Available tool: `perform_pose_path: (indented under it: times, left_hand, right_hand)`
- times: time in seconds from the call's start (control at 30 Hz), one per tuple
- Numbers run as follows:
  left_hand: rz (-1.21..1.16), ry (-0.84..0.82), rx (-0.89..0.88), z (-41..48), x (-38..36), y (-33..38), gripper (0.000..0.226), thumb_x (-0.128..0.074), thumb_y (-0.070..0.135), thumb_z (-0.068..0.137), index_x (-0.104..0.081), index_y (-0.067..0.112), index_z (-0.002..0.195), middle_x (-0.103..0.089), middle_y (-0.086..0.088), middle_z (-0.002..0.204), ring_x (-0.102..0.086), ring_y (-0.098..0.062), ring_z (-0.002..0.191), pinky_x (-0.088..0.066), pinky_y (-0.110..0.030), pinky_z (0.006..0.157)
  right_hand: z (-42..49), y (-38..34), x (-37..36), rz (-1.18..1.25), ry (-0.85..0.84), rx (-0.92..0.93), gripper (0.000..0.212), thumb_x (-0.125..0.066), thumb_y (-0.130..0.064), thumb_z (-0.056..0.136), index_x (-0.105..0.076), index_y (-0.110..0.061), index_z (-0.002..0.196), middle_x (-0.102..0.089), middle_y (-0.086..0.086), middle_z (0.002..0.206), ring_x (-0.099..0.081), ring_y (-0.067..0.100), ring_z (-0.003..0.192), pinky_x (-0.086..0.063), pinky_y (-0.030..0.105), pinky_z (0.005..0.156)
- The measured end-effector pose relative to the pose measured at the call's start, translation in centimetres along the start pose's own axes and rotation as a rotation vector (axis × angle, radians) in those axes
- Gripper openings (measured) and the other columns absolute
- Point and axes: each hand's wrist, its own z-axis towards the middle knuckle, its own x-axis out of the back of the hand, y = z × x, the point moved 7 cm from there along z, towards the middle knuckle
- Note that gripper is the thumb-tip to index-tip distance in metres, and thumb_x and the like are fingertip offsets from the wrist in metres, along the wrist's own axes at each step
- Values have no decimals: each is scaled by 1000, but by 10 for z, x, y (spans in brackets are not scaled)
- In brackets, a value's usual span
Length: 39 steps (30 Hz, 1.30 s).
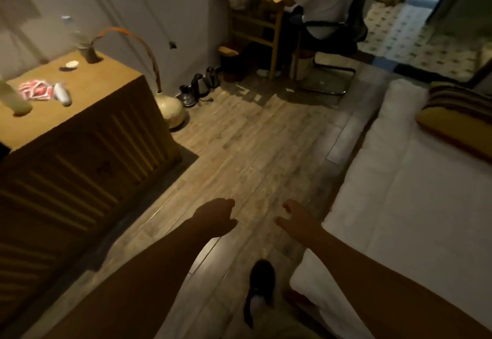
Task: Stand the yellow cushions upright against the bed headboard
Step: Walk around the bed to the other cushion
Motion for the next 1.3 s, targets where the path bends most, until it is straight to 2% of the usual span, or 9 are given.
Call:
perform_pose_path:
  times: [0.17, 0.27, 0.4, 0.5, 0.67, 0.93, 1.07, 1.2, 1.3]
  left_hand:
    - [81, -13, -90, 112, 46, 12, 58, -55, 43, 93, -39, 20, 144, -56, -6, 132, -55, -24, 120, -49, -36, 97]
    - [86, -17, -95, 178, 77, 26, 59, -57, 42, 92, -40, 21, 144, -55, -4, 137, -53, -23, 125, -48, -35, 101]
    - [141, -52, -171, 255, 115, 63, 60, -59, 42, 92, -41, 19, 144, -55, -5, 139, -52, -22, 127, -47, -36, 103]
    - [157, -65, -258, 311, 144, 100, 59, -59, 43, 91, -42, 18, 143, -57, -6, 137, -53, -22, 126, -47, -36, 102]
    - [152, -88, -352, 403, 181, 159, 59, -58, 43, 92, -42, 20, 143, -57, -4, 137, -54, -21, 125, -47, -37, 103]
    - [211, -100, -485, 572, 239, 221, 58, -55, 43, 93, -39, 21, 145, -53, -2, 140, -50, -21, 129, -44, -39, 105]
    - [188, -106, -557, 660, 289, 260, 59, -57, 41, 92, -41, 18, 144, -53, -4, 142, -51, -21, 129, -45, -36, 105]
    - [196, -98, -600, 736, 335, 304, 55, -59, 41, 91, -46, 19, 139, -58, -4, 135, -56, -20, 121, -48, -33, 97]
    - [229, -100, -643, 783, 360, 339, 50, -59, 41, 90, -51, 18, 134, -60, -5, 131, -57, -21, 118, -49, -34, 95]
  right_hand:
    - [88, 17, 50, 103, 46, -101, 56, -63, -44, 92, -47, -15, 137, -56, 5, 127, -55, 22, 120, -42, 28, 90]
    - [141, 21, 83, 151, 71, -132, 58, -62, -47, 91, -47, -17, 138, -57, 5, 132, -56, 20, 116, -39, 27, 85]
    - [194, 32, 133, 240, 143, -186, 58, -62, -46, 91, -49, -13, 137, -57, 8, 136, -56, 24, 123, -46, 33, 96]
    - [220, 44, 172, 307, 176, -255, 65, -61, -47, 92, -44, -13, 145, -51, 9, 144, -50, 25, 131, -43, 37, 107]
    - [270, 72, 240, 353, 243, -348, 62, -60, -42, 94, -43, -12, 146, -48, 11, 147, -48, 27, 133, -39, 37, 110]
    - [382, 97, 346, 425, 317, -455, 56, -56, -40, 97, -44, -12, 144, -50, 13, 145, -49, 30, 132, -41, 47, 112]
    - [436, 95, 412, 500, 382, -479, 47, -54, -34, 100, -46, -11, 140, -53, 12, 140, -53, 28, 126, -43, 42, 110]
    - [483, 106, 471, 532, 369, -513, 35, -55, -31, 100, -54, -13, 130, -58, 6, 132, -57, 18, 112, -44, 27, 95]
    - [513, 123, 517, 499, 425, -523, 29, -55, -29, 100, -56, -13, 125, -60, 4, 125, -59, 17, 108, -42, 22, 87]
